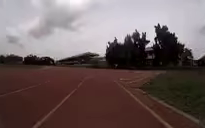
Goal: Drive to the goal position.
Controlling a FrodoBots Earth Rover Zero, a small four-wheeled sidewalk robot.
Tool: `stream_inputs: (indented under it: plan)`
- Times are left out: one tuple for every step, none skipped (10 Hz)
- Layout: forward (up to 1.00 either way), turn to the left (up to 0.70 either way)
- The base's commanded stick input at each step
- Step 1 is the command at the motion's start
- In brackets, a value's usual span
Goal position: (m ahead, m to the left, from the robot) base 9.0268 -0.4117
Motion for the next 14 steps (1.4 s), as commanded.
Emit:
stream_inputs:
  plan:
    - [0.7,0.0]
    - [0.7,0.0]
    - [0.7,0.0]
    - [0.7,0.0]
    - [0.7,0.0]
    - [0.7,0.0]
    - [0.7,0.0]
    - [0.7,0.0]
    - [0.7,0.0]
    - [0.7,0.0]
    - [0.7,0.0]
    - [0.7,0.0]
    - [0.7,0.0]
    - [0.7,0.0]
